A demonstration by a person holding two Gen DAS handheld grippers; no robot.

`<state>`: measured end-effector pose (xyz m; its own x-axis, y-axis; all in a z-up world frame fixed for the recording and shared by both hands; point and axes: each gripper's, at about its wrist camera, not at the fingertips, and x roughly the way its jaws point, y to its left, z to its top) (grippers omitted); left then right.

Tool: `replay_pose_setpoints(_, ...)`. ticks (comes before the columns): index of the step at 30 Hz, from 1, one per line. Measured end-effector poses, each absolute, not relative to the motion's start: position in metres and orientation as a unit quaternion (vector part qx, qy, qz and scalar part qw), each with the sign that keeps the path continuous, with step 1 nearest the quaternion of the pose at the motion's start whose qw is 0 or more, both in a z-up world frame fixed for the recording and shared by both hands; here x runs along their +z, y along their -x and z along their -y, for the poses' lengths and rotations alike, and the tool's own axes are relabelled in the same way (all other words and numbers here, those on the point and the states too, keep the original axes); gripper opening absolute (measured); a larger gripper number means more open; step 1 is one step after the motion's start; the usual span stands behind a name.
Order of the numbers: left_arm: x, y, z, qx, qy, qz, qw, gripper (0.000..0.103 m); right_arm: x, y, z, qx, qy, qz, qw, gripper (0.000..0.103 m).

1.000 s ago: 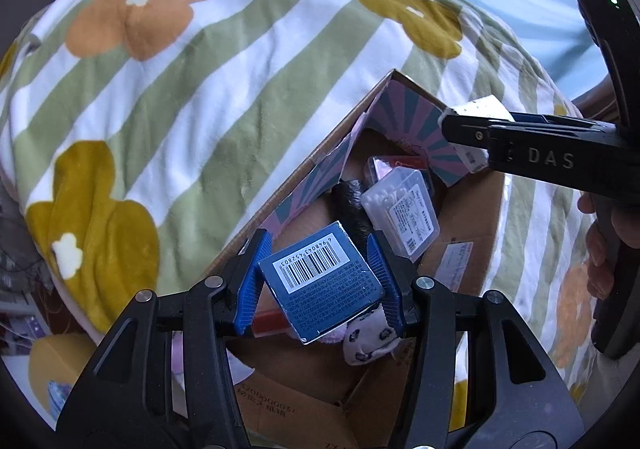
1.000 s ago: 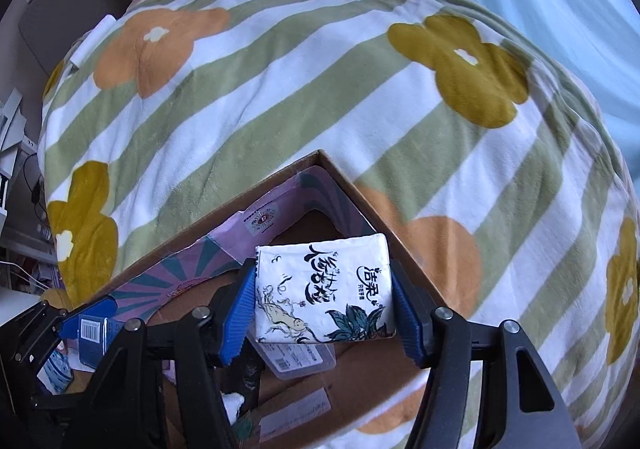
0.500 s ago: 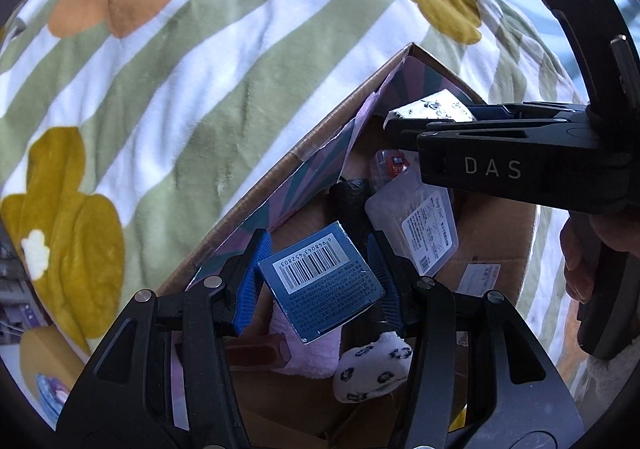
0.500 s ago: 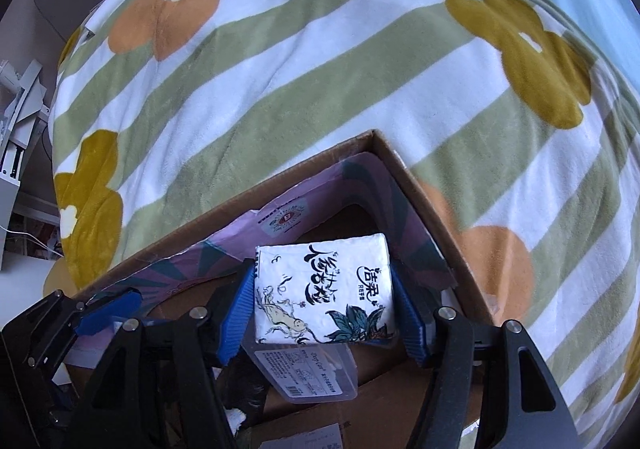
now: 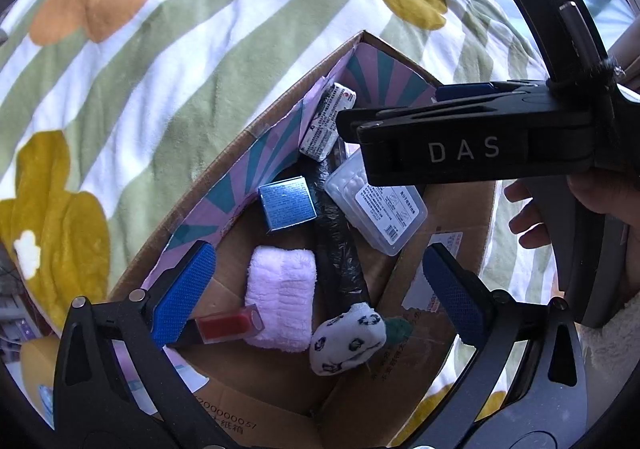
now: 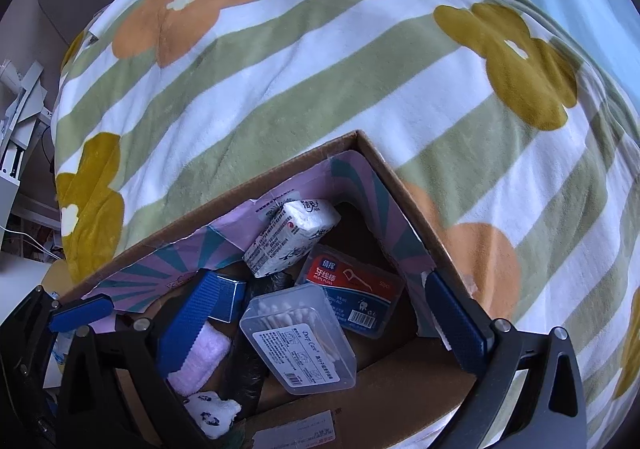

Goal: Organize objects
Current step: 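Withdraw both tools from the box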

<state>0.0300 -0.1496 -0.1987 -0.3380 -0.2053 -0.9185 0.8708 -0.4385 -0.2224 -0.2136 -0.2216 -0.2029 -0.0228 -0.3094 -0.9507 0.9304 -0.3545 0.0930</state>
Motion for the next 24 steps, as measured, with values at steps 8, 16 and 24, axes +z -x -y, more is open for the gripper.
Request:
replay_pose_setpoints(8, -0.181, -0.038, 0.148, -0.733, -0.433, -0.372, 0.37, 0.103, -0.17, 0.21, 0.208, -0.664, -0.503, -0.284, 0.474, 0.103)
replay_pose_setpoints(16, -0.137, -0.043, 0.137, -0.753, -0.438, -0.34, 0.354, 0.103, -0.111, 0.189, 0.169, -0.696, -0.492, -0.264, 0.452, 0.102)
replay_pose_setpoints(24, -0.092, -0.047, 0.119, -0.781, -0.443, -0.305, 0.318, 0.103, -0.059, 0.169, 0.1, -0.752, -0.501, -0.204, 0.377, 0.102)
